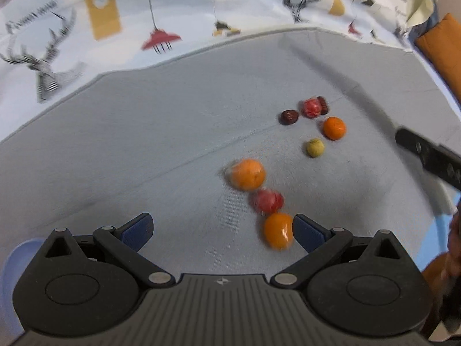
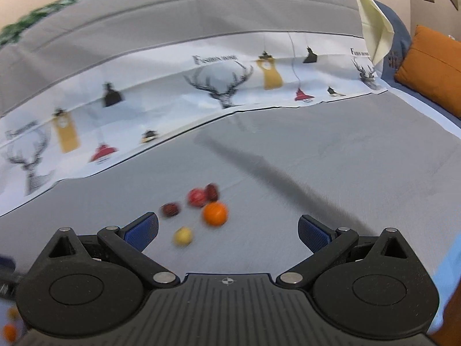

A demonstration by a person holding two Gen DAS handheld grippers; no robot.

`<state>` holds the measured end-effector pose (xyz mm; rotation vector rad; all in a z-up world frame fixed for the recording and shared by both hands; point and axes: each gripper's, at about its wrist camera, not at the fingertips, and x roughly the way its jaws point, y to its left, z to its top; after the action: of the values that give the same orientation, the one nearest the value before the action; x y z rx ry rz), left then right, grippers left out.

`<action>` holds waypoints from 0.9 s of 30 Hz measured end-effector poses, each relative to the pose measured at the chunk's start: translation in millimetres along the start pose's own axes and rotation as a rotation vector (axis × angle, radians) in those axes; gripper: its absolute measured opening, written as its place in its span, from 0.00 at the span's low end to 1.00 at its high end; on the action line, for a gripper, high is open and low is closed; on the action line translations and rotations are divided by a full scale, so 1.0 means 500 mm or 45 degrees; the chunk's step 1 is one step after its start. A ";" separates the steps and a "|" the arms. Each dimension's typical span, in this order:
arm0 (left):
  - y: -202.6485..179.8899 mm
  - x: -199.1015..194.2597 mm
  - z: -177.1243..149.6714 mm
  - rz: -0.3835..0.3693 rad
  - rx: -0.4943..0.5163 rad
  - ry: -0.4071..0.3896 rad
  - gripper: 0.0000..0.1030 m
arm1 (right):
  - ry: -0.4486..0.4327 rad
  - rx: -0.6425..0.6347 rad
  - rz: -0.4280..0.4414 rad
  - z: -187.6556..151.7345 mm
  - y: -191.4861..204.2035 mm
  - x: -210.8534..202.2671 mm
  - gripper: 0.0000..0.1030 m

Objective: Organize fruits
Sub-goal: 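Grasp the plastic-wrapped orange with the left tool while the right tool grasps a red date, then carry the wrapped orange and red date over the blue plate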

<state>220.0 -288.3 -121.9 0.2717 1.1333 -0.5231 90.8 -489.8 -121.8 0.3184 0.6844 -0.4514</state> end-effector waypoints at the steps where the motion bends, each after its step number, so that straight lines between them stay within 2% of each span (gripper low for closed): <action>1: -0.002 0.024 0.012 0.001 0.004 0.017 1.00 | 0.016 -0.020 -0.011 0.010 -0.003 0.042 0.99; 4: -0.009 0.099 0.042 0.037 0.013 0.067 1.00 | 0.079 -0.074 -0.038 0.032 -0.001 0.158 0.98; 9: -0.017 0.160 0.068 0.044 0.042 0.107 1.00 | 0.225 -0.141 -0.040 0.051 0.013 0.311 0.97; 14: -0.013 0.191 0.086 0.030 0.028 0.125 1.00 | 0.319 -0.242 -0.015 0.039 0.045 0.389 0.97; 17: -0.010 0.206 0.087 0.036 0.025 0.148 1.00 | 0.275 -0.239 -0.013 0.038 0.056 0.393 0.96; 19: -0.008 0.202 0.083 0.031 0.023 0.123 0.97 | 0.239 -0.263 0.014 0.037 0.064 0.386 0.85; 20: -0.009 0.195 0.080 0.022 0.022 0.092 0.82 | 0.211 -0.297 0.043 0.037 0.070 0.378 0.63; 21: -0.010 0.186 0.078 -0.006 0.032 0.070 0.60 | 0.191 -0.339 0.068 0.037 0.079 0.371 0.24; 22: -0.011 0.176 0.077 -0.042 0.049 0.053 0.46 | 0.195 -0.368 0.074 0.040 0.083 0.369 0.21; 23: -0.012 0.170 0.077 -0.052 0.057 0.052 0.42 | 0.201 -0.375 0.070 0.039 0.087 0.366 0.20; 27: -0.006 0.143 0.071 -0.019 0.071 -0.026 0.41 | 0.141 -0.304 0.021 0.050 0.075 0.334 0.20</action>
<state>269.3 -325.5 -172.5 0.3059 1.1029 -0.5701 237.4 -517.4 -209.8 0.1242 0.8347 -0.3341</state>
